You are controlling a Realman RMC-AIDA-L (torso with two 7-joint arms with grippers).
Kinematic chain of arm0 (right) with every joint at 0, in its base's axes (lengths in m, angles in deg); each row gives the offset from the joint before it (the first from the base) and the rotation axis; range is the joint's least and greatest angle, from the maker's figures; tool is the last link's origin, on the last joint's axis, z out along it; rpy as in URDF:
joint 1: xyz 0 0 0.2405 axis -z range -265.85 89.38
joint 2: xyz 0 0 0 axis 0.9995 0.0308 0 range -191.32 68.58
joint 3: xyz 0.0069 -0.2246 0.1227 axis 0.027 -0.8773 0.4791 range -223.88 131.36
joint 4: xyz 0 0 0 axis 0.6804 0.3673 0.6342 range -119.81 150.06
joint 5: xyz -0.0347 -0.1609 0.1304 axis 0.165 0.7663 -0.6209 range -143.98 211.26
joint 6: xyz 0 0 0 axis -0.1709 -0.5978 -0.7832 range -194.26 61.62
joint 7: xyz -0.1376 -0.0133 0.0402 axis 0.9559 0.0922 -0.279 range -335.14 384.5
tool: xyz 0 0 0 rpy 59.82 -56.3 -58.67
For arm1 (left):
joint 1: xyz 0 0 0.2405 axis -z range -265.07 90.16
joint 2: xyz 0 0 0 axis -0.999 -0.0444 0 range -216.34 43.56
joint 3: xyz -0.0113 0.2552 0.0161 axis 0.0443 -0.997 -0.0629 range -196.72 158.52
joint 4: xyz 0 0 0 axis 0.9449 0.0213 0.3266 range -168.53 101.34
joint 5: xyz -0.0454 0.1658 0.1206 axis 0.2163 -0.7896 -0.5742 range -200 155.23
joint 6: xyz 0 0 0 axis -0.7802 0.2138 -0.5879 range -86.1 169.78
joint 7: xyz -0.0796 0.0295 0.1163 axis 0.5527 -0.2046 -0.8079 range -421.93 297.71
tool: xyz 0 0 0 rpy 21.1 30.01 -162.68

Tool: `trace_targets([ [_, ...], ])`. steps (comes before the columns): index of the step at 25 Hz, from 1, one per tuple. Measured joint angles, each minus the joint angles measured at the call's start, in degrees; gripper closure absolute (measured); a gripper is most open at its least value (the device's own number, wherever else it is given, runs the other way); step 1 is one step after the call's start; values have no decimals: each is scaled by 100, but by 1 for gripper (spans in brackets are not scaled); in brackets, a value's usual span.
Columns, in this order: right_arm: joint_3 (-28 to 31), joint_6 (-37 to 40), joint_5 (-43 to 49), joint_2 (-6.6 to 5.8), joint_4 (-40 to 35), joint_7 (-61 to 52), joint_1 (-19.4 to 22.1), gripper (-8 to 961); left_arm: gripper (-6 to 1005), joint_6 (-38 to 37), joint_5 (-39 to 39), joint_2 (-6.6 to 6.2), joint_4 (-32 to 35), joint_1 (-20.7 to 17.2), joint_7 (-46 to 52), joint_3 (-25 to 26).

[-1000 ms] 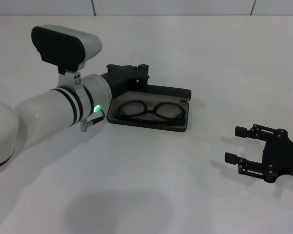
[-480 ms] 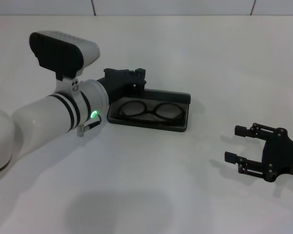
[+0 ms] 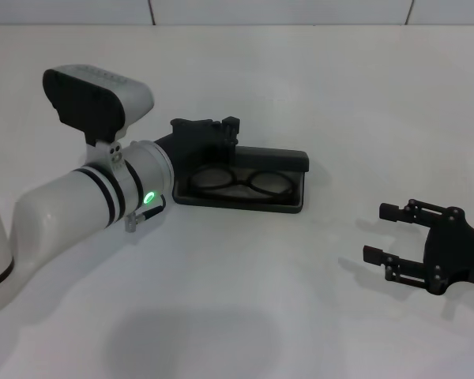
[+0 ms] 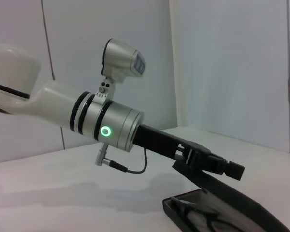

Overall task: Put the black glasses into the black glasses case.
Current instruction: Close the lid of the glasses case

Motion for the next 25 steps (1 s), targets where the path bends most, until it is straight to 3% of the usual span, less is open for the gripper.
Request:
trace_targets([
  [4,0,11,0,0,0,-2,-2,274,996,-171,691,1,-166,-23,-749,-2],
  [19,0,27,0,0,-9,-39,-13,274,996,-879,2151,17,-862,-35,-2461,-9],
  [25,0,51,0,0,-9,-49,-14,274,996,-1102,2352,17,-1151,0,-2834,-9],
])
